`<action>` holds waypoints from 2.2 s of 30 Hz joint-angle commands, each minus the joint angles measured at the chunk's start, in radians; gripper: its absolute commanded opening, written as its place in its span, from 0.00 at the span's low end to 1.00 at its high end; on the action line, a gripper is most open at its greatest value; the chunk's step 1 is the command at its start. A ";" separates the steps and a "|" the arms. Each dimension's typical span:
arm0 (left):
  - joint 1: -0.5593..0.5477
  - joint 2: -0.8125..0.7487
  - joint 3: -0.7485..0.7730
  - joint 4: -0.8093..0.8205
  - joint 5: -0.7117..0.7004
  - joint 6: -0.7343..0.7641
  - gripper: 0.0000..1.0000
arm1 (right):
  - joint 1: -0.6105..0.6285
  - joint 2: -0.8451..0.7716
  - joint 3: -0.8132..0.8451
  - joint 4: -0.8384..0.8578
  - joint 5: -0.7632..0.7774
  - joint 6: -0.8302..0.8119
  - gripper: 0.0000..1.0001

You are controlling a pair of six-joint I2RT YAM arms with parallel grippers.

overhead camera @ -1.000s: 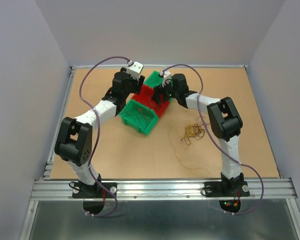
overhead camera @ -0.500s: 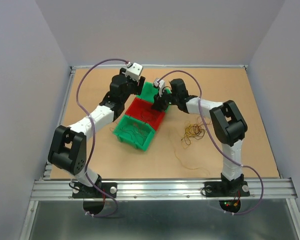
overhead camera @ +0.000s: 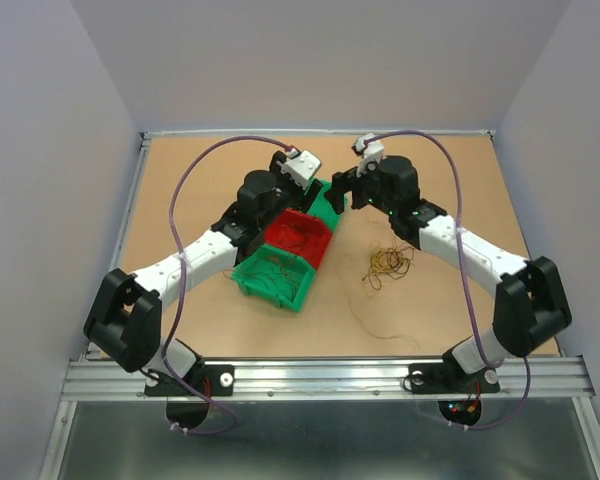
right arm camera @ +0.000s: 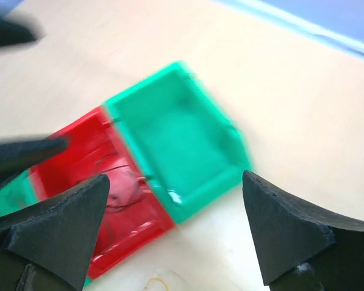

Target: Untangle the cables

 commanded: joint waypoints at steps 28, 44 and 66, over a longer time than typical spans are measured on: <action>-0.351 0.320 0.118 -0.284 0.222 0.264 0.75 | -0.019 -0.742 -0.390 -0.117 1.010 0.354 1.00; -0.289 0.550 0.305 -0.462 0.223 0.297 0.65 | -0.019 -0.735 -0.407 -0.074 0.946 0.323 1.00; -0.234 0.195 0.392 -0.529 0.256 0.194 0.00 | -0.019 -0.884 -0.528 0.085 0.763 0.250 1.00</action>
